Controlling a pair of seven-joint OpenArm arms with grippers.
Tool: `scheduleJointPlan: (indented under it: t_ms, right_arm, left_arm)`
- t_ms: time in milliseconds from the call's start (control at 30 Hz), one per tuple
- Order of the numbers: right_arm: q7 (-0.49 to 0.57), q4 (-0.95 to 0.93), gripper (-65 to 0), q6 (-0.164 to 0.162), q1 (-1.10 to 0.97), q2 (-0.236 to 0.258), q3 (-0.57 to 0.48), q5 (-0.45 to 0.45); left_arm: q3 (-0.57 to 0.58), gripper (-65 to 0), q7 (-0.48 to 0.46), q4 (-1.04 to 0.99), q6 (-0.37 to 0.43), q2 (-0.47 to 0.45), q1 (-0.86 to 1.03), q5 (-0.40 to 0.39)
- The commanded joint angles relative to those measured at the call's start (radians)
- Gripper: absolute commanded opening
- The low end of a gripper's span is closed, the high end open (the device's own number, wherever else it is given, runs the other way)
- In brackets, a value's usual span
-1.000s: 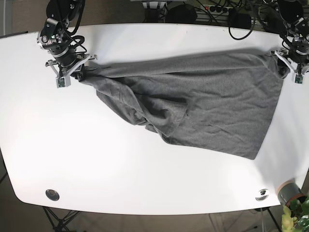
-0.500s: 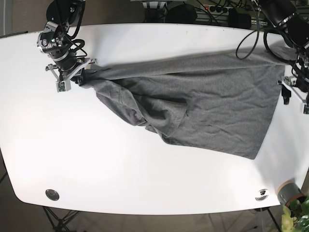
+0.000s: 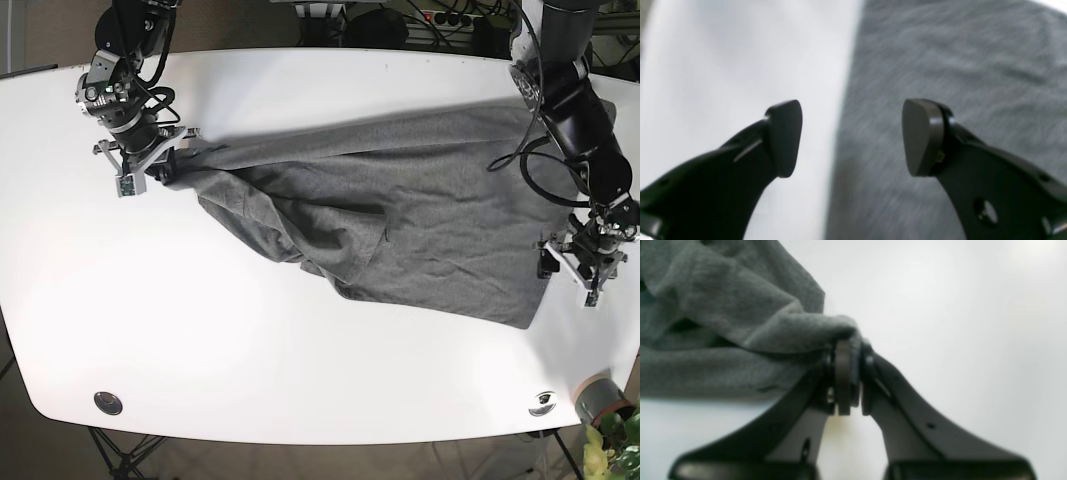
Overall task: Fold the T-shirt properly
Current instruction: 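Release the shirt with the left gripper and regrasp its edge nearer the right gripper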
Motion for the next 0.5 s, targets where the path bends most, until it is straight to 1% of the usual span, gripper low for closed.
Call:
scheduleJointPlan:
  t_ms: [0,67,100,167,267,367,467]
  right_arm:
    - [0.023,0.016,-62.8,0.000,0.006,0.009,0.004,0.012]
    - [0.023,0.016,-62.8,0.000,0.006,0.009,0.004,0.010]
    - [0.023,0.016,-62.8,0.000,0.006,0.009,0.004,0.010]
    - [0.023,0.016,-62.8,0.000,0.006,0.009,0.004,0.012]
    - [0.023,0.016,-62.8,0.000,0.006,0.009,0.004,0.012]
    - [0.023,0.016,-62.8,0.000,0.006,0.009,0.004,0.013]
    - [0.023,0.016,-62.8,0.000,0.006,0.009,0.004,0.015]
  left_arm:
    - [-0.002,-22.2,-0.070,-0.067,0.000,-0.025,-0.064,0.001]
    - [0.000,-22.2,-0.139,-0.177,0.000,-0.031,-0.113,0.020]
    - [0.000,-22.2,-0.172,-0.225,0.028,-0.042,-0.130,0.033]
    - [0.000,-22.2,-0.221,-0.286,0.056,-0.051,-0.145,0.043]
    - [0.003,-22.2,-0.310,-0.386,0.082,-0.071,-0.168,0.047]
    - [0.061,-22.2,-0.372,-0.472,0.109,-0.100,-0.188,0.043]
    - [0.095,-22.1,-0.395,-0.523,0.119,-0.105,-0.197,0.038]
